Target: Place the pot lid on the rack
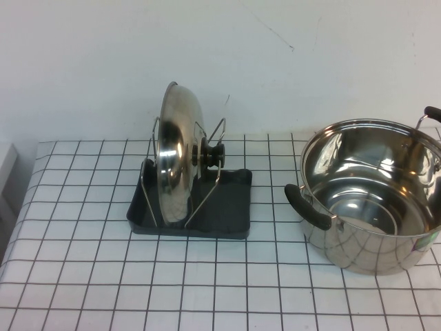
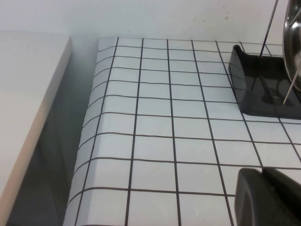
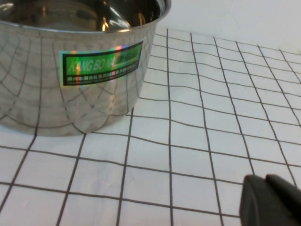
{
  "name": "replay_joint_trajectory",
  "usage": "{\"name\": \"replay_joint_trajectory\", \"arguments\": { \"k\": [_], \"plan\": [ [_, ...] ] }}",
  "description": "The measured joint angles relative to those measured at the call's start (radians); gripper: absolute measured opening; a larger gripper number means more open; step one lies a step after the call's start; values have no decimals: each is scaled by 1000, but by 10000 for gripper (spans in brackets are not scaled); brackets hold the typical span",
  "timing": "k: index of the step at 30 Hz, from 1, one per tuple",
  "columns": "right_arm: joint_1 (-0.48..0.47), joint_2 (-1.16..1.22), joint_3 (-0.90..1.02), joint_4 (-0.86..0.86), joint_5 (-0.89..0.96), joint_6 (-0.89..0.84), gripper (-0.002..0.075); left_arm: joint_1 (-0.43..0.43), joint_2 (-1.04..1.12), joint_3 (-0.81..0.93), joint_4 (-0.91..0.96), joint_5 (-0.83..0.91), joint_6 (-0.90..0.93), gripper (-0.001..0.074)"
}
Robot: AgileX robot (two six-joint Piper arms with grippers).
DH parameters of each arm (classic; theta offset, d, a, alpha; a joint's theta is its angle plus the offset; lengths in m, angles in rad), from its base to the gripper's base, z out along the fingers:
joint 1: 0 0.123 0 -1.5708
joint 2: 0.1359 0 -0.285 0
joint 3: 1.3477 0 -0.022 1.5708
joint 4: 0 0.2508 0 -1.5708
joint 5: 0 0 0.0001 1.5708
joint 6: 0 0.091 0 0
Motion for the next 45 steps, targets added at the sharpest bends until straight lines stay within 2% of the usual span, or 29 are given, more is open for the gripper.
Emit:
{"name": "replay_joint_trajectory", "arguments": {
  "k": [7,24,45],
  "plan": [
    [0,0,0,-53,0,18,-3,0,0,0,0,0,0,-2],
    [0,0,0,-55,0,120,-3,0,0,0,-2,0,2,-2],
    [0,0,0,-63,2,79,-3,0,0,0,-4,0,2,-2]
  ]
}}
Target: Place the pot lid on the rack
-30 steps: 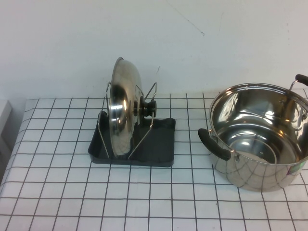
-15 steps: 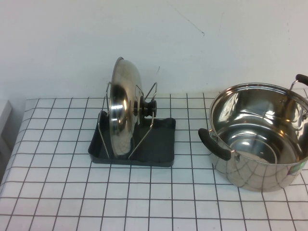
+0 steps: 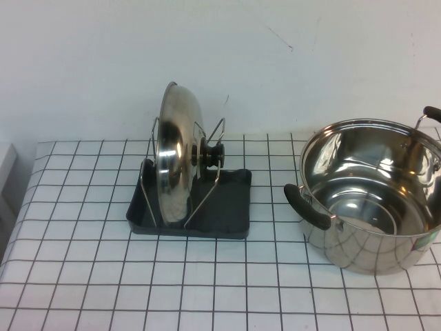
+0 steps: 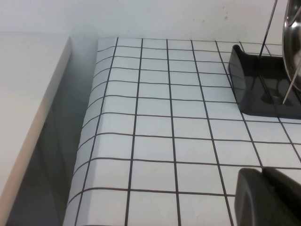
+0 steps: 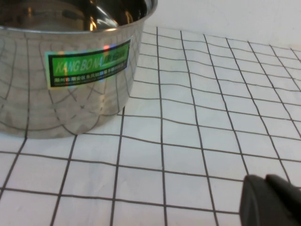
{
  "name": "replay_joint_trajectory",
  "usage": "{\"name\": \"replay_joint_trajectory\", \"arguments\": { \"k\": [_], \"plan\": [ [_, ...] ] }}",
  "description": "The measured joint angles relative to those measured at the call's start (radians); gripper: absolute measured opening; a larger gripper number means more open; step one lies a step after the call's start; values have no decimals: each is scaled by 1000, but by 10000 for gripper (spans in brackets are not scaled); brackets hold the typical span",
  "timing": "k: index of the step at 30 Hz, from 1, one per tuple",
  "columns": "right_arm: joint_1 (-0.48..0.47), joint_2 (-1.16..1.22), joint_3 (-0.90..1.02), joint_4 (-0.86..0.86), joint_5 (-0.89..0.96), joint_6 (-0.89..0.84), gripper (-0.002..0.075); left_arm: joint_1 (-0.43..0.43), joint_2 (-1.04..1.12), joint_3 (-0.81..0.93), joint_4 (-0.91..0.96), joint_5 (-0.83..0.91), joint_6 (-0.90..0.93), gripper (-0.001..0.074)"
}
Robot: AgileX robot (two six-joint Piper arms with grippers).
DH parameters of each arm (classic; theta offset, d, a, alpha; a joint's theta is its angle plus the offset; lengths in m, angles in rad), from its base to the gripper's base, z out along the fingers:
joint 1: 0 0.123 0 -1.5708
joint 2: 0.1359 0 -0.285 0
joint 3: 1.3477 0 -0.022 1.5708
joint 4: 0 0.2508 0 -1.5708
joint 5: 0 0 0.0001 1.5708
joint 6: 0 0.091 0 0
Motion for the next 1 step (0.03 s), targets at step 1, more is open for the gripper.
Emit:
{"name": "replay_joint_trajectory", "arguments": {
  "k": [1],
  "plan": [
    [0,0,0,0,0,0,-3,0,0,0,0,0,0,-2]
  ]
}}
